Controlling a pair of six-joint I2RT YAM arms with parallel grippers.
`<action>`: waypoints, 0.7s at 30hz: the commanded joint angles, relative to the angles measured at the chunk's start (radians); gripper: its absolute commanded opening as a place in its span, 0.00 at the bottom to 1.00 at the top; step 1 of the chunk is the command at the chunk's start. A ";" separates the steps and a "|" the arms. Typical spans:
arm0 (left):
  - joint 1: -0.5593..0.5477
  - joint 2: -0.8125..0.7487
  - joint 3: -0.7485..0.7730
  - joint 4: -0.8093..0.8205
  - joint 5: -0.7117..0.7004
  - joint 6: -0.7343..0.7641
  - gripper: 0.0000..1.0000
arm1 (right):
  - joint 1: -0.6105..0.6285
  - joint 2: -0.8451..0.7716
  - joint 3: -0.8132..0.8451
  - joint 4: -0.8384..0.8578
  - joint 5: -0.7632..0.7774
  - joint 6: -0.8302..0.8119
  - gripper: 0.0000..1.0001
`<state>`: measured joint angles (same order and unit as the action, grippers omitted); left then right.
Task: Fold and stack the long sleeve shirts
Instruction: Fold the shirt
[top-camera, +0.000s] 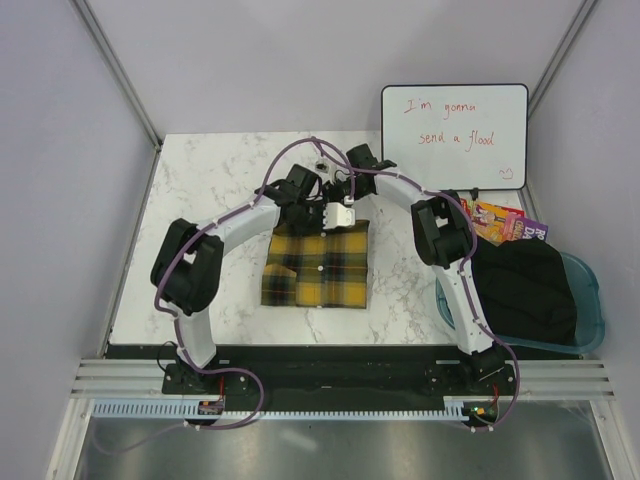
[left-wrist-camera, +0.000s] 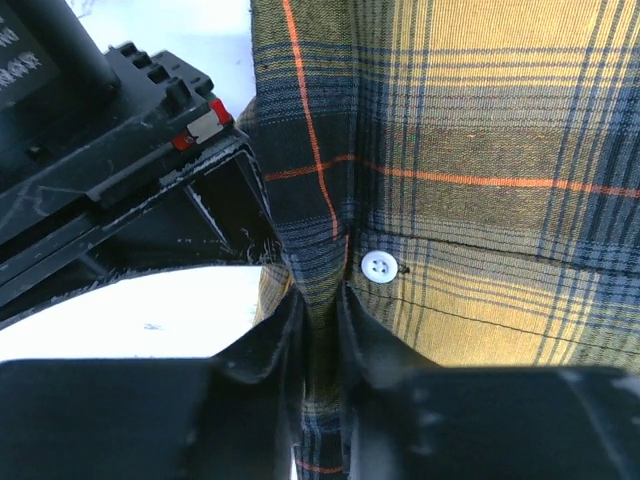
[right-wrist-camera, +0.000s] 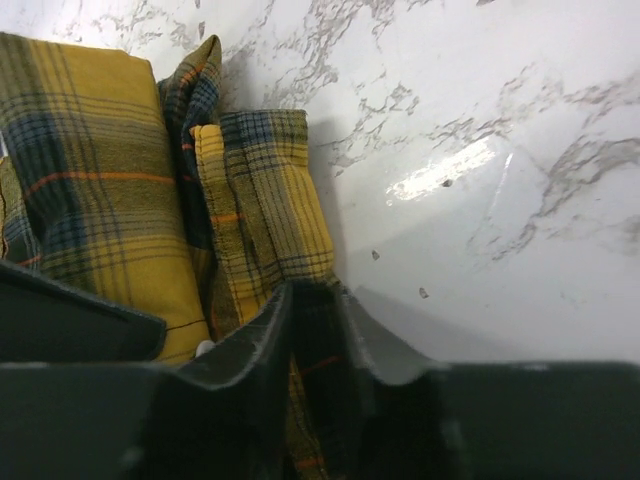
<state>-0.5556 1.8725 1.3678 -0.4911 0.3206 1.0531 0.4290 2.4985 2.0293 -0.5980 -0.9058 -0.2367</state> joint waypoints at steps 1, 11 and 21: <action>0.026 -0.021 0.007 0.082 0.012 0.001 0.36 | -0.012 -0.084 0.066 0.032 0.054 0.008 0.37; 0.184 -0.233 0.102 -0.162 0.228 -0.288 0.67 | -0.097 -0.251 0.146 0.090 0.225 0.122 0.69; 0.462 -0.228 -0.082 -0.097 0.524 -0.833 0.64 | -0.187 -0.595 -0.301 -0.006 0.130 0.235 0.69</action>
<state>-0.1394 1.6455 1.3911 -0.6201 0.6846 0.5167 0.2211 2.0243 1.9213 -0.5358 -0.7341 -0.0475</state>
